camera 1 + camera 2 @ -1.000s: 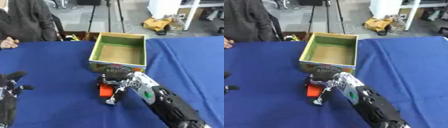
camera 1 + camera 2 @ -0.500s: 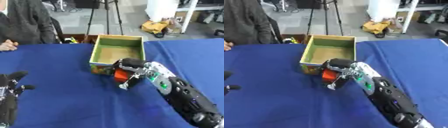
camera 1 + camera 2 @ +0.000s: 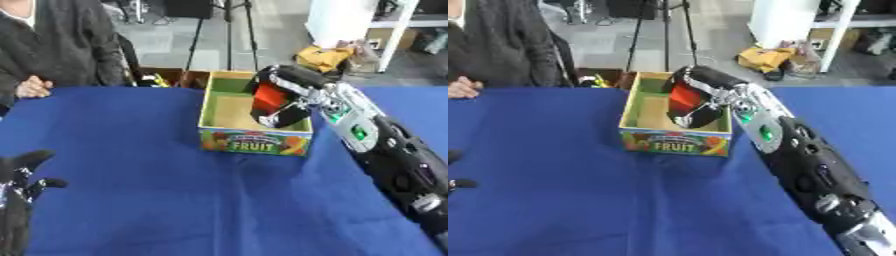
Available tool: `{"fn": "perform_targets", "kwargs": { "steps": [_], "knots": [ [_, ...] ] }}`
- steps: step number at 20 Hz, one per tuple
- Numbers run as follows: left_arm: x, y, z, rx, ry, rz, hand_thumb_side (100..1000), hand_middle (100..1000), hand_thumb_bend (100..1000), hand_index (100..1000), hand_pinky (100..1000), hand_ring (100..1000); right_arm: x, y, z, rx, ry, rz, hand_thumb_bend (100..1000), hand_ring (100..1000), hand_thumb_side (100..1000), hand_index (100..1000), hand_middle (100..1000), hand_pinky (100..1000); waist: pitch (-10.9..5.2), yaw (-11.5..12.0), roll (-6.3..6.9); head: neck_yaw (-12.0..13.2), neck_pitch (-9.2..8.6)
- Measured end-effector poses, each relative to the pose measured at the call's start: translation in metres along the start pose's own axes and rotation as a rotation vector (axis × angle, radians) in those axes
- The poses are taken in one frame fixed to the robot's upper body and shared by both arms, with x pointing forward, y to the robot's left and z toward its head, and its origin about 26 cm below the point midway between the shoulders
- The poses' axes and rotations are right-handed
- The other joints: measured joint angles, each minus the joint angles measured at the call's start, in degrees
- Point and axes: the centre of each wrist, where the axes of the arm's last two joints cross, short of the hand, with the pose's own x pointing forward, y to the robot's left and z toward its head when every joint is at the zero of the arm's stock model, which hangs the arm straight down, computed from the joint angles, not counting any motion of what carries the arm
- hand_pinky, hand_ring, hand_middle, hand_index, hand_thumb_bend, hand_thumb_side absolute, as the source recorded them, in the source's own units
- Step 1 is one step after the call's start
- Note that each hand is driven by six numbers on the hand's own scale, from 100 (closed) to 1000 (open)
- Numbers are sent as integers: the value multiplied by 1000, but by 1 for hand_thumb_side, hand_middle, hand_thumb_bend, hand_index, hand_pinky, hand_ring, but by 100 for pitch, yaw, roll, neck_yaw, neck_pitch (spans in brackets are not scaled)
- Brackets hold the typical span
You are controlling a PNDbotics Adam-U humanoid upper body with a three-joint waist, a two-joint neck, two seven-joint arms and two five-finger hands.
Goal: Pick up objects on the table and place them in the box.
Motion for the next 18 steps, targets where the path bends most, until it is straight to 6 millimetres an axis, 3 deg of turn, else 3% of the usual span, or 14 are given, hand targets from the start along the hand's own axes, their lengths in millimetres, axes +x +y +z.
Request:
{"fn": "perform_targets", "kwargs": {
  "steps": [2,3,4,5,6,8,11,18],
  "knots": [
    [2,-3,-3,-19,-7,4,798,685,737,718,541,902,-8,4,2,11,27,2,137,494,106,789,691,111,52,155,4,-128,-74],
    [2,-5,-4,-25,-9,6,797,685,738,718,540,903,-11,6,2,19,38,5,124,645,216,820,763,324,74,211,7,-184,-100],
    [2,-6,-5,-29,-10,9,797,685,738,718,540,903,-14,8,3,28,47,11,190,832,247,844,814,511,94,259,9,-230,-126],
    [2,-7,-5,-32,-10,11,797,685,738,718,540,903,-17,9,4,38,55,20,195,932,294,857,849,678,113,300,14,-270,-145],
    [2,-7,-5,-33,-9,13,797,685,738,718,539,903,-18,11,4,48,59,33,202,989,317,868,870,763,129,323,20,-301,-165],
    [2,-8,-5,-35,-8,15,797,685,738,717,539,903,-21,9,5,63,62,61,200,1000,330,872,892,833,137,331,39,-344,-171],
    [2,-8,-5,-36,-8,18,797,685,738,717,539,903,-24,11,6,86,71,84,190,1000,351,879,905,856,173,329,56,-383,-172],
    [2,-8,-5,-37,-7,19,797,684,740,717,539,903,-28,15,8,101,77,92,100,1000,451,882,884,845,178,273,54,-412,-172]
  ]
}}
